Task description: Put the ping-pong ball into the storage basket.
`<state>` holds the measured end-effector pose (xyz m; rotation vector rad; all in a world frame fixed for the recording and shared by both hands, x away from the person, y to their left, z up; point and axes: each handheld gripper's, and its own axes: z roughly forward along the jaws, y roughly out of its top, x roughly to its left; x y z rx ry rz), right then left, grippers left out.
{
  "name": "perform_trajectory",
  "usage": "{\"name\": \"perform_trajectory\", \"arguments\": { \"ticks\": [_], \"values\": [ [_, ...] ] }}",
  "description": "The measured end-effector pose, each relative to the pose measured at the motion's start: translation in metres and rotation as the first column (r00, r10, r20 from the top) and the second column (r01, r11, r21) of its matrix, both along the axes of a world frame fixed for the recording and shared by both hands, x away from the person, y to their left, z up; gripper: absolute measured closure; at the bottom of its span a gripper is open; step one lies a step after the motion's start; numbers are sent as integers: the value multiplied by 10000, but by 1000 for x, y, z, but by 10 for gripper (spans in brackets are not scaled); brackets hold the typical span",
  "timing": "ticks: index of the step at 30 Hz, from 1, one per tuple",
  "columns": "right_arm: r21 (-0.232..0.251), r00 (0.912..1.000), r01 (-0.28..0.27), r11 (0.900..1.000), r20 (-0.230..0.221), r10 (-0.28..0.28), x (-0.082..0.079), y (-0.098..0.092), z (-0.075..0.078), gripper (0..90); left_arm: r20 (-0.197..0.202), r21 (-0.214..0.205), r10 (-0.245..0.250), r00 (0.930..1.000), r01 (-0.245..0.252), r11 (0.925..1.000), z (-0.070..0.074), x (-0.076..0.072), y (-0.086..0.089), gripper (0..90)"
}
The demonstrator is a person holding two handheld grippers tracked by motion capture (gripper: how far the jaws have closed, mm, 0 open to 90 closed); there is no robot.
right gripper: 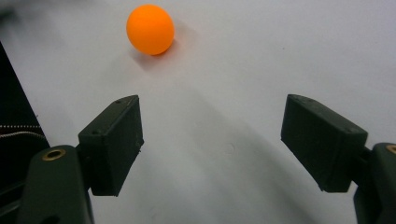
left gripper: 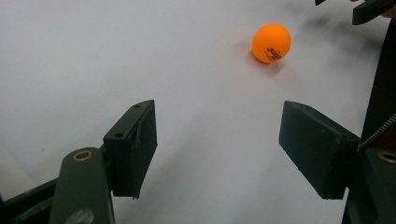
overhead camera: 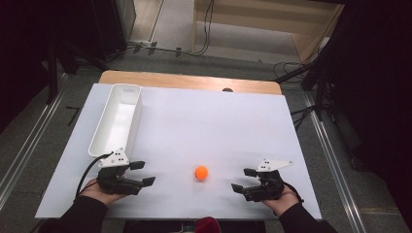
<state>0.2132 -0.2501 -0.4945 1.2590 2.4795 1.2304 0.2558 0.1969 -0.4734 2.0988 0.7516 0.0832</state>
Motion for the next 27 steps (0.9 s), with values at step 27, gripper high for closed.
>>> {"name": "perform_trajectory", "arguments": {
  "ticks": [27],
  "values": [
    [-106, 9999, 168, 9998, -19, -168, 1, -1, 0, 195, -265, 387, 51, 9996, -41, 9992, 0, 1, -1, 284]
  ]
}}
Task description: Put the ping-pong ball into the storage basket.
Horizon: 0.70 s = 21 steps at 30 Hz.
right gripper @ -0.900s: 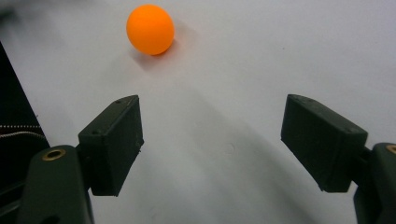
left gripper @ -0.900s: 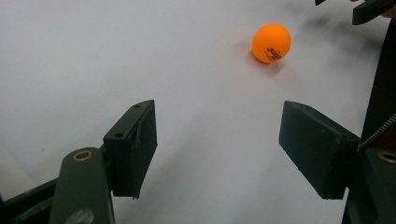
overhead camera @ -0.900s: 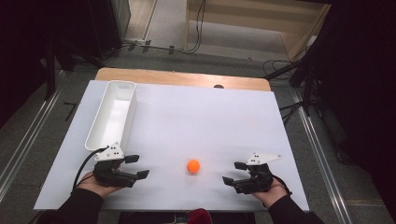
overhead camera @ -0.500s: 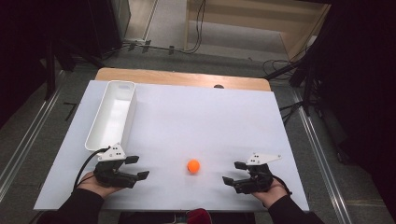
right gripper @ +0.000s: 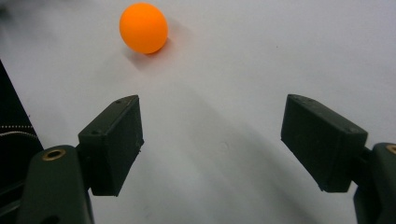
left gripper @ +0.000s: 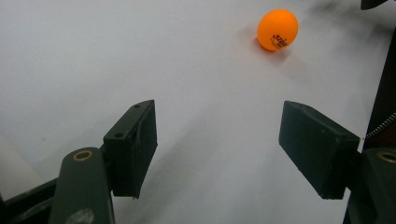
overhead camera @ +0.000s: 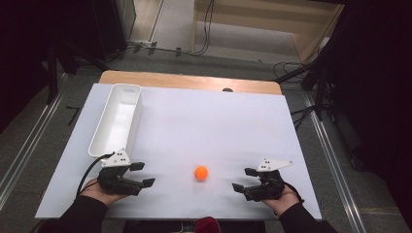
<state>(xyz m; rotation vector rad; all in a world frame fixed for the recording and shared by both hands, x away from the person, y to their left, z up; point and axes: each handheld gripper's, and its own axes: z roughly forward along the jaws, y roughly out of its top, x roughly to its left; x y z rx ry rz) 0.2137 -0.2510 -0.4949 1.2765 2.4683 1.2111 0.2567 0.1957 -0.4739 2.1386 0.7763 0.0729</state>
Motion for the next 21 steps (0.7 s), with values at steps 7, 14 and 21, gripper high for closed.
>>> {"name": "perform_trajectory", "arguments": {
  "ticks": [7, 14, 21],
  "values": [
    [-63, 9999, -101, 9999, -105, 100, 0, 1, -1, 195, 6, 64, -41, 10000, 41, 10000, 0, 0, 0, 284],
    [-202, 9996, -202, 9996, -199, 198, 0, 2, -3, 195, 26, 85, -74, 10000, 74, 9999, -1, 0, 0, 284],
    [-180, 9995, -196, 9996, -253, 191, 1, 2, -3, 195, -127, 76, -5, 9999, 6, 10000, 0, 1, 0, 284]
  ]
}}
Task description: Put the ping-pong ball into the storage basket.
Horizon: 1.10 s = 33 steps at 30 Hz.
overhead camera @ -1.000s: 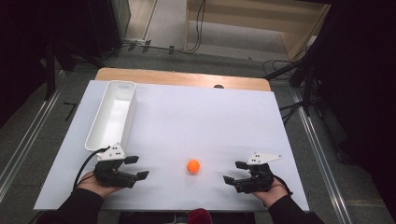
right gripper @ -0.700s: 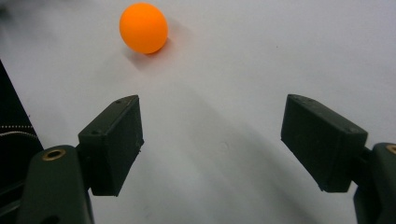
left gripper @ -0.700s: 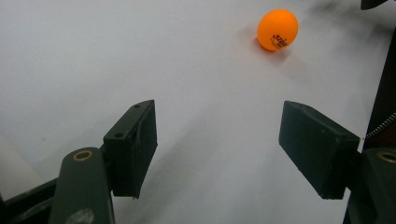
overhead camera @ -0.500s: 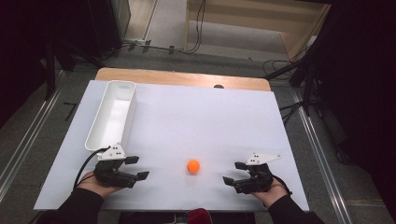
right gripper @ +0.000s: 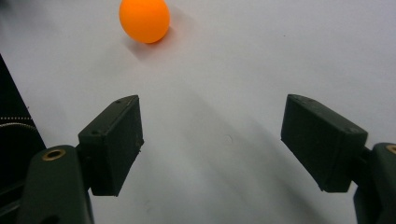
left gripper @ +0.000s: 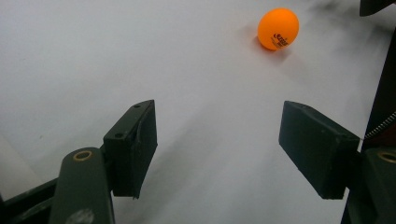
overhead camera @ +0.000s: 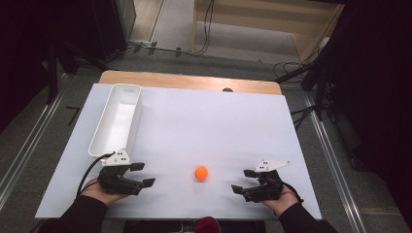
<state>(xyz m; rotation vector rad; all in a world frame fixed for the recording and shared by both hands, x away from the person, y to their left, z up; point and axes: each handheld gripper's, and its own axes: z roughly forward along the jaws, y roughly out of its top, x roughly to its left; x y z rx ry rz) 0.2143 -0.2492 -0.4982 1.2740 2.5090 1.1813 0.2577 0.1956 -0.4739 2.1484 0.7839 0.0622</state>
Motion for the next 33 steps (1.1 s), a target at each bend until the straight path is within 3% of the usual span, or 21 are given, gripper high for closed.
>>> {"name": "perform_trajectory", "arguments": {
  "ticks": [7, 12, 15, 18, 20, 23, 26, 28, 33],
  "values": [
    [-7, 10000, -4, 10000, 16, 4, 0, 0, 0, 195, 24, 28, 0, 10000, 0, 10000, 0, 0, 0, 284],
    [31, 10000, 19, 10000, 59, -20, 0, 0, 0, 195, 351, -352, -143, 9993, 155, 9993, 5, -1, -3, 283],
    [26, 10000, 14, 10000, 31, -14, 0, 0, 0, 195, 80, -281, -231, 9997, 233, 9993, 6, 1, -7, 242],
    [-22, 10000, -13, 10000, 53, 13, 0, 0, 0, 195, 54, -259, -345, 9994, 346, 9991, 8, 1, -11, 242],
    [-11, 10000, 8, 10000, 29, -8, 1, 0, 0, 195, 98, -258, -388, 9992, 391, 9989, 10, 1, -15, 193],
    [-8, 10000, 9, 10000, 23, -9, 1, 0, 0, 195, -218, -483, -506, 9985, 495, 9976, 11, 3, -19, 129],
    [-10, 10000, 3, 10000, 3, -3, 1, 0, 0, 195, -30, -354, -303, 9995, 302, 9989, 13, 2, -25, 0],
    [1, 10000, -8, 10000, 37, 8, 1, 0, 0, 195, 252, -407, -333, 9991, 343, 9986, 16, 0, -28, 0],
    [16, 10000, 17, 10000, 21, -17, 1, 0, 0, 195, 214, -281, -530, 9984, 536, 9982, 14, 1, -34, 0]
  ]
}}
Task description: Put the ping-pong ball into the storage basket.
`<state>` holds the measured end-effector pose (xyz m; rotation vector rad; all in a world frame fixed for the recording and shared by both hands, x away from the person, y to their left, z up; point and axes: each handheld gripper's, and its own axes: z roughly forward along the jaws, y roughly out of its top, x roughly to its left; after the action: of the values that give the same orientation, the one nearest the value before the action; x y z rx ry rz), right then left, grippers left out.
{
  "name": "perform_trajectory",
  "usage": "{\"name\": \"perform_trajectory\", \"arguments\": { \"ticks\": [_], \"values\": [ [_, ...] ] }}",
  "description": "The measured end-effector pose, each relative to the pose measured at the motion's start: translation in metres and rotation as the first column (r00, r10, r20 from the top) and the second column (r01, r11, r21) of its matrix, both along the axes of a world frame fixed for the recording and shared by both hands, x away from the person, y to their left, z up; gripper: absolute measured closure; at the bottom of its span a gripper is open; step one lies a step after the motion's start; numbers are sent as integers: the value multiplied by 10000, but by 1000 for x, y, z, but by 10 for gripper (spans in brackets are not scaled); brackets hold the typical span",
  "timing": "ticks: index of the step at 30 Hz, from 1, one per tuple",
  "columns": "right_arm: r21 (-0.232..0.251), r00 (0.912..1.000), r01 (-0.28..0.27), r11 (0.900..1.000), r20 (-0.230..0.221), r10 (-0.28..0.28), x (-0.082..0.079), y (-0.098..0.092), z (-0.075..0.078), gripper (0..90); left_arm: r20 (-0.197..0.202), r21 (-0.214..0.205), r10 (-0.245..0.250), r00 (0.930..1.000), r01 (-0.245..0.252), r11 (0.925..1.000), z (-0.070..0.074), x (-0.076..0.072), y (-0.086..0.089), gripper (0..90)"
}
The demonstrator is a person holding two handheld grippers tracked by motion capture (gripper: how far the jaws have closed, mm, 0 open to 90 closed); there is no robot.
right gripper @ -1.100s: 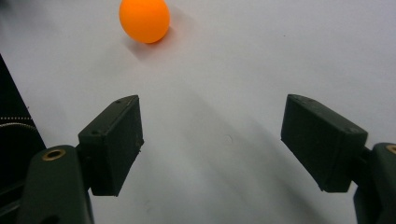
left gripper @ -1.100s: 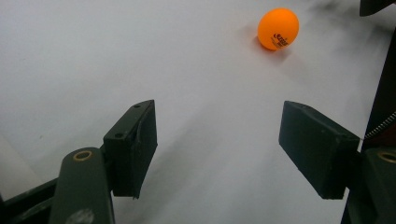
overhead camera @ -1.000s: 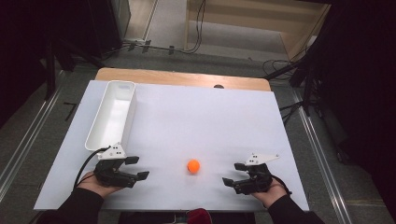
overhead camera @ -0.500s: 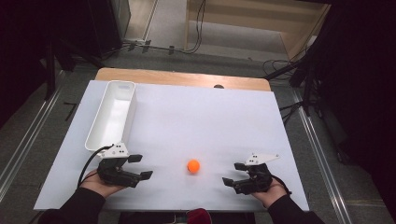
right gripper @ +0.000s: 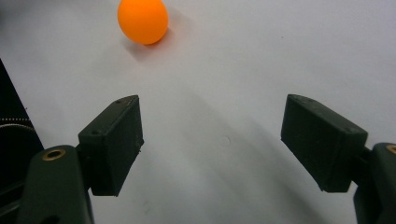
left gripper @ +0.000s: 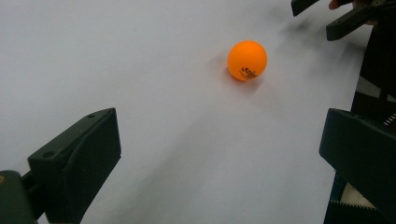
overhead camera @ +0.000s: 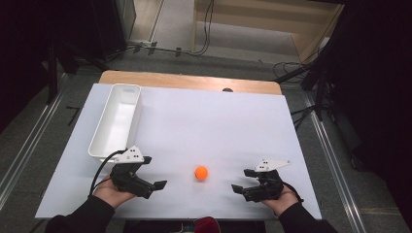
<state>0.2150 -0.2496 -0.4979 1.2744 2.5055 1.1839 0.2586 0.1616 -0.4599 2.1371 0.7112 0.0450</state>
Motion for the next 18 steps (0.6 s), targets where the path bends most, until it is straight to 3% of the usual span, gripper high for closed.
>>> {"name": "perform_trajectory", "arguments": {
  "ticks": [18],
  "values": [
    [-62, 10000, -47, 10000, 15, 47, 0, 0, 0, 195, 204, -124, -52, 9998, 55, 9999, 4, 8, -18, 0]
  ]
}}
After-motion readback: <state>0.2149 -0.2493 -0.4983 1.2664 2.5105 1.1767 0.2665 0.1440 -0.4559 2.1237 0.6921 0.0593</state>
